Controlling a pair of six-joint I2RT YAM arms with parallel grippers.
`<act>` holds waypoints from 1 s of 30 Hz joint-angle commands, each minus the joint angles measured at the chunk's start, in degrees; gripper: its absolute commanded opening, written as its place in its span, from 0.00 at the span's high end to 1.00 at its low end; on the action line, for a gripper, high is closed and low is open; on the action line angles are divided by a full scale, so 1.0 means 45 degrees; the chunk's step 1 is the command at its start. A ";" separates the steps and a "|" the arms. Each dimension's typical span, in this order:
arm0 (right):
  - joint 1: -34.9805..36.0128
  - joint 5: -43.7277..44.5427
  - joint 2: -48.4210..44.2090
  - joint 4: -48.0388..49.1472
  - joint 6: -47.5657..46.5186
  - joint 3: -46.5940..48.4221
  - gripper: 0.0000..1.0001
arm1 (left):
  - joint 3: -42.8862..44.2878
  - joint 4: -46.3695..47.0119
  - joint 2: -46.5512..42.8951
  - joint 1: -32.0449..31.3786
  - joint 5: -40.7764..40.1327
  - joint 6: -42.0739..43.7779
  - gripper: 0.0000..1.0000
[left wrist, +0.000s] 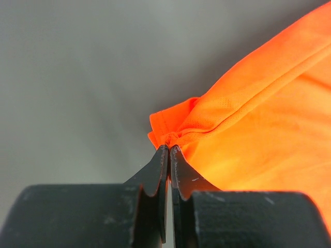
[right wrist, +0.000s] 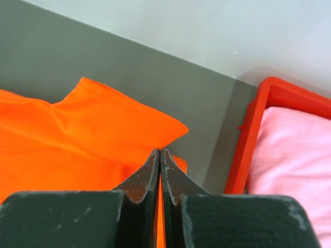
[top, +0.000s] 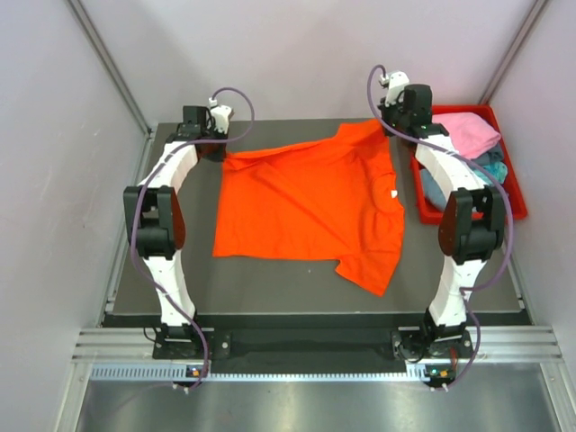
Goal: Fold and stack the t-shirts
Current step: Flatten the tshirt out
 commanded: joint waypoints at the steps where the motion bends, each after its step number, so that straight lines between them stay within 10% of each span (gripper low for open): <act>1: -0.0042 0.0301 -0.0101 0.0395 -0.0065 0.1532 1.00 | 0.1103 0.0241 0.0115 0.0024 -0.0065 -0.0322 0.97; 30: 0.0349 0.0086 -1.1777 -0.2630 0.0892 -0.0186 1.00 | -0.2235 -0.0363 -1.2283 0.0005 -0.0475 -0.0850 1.00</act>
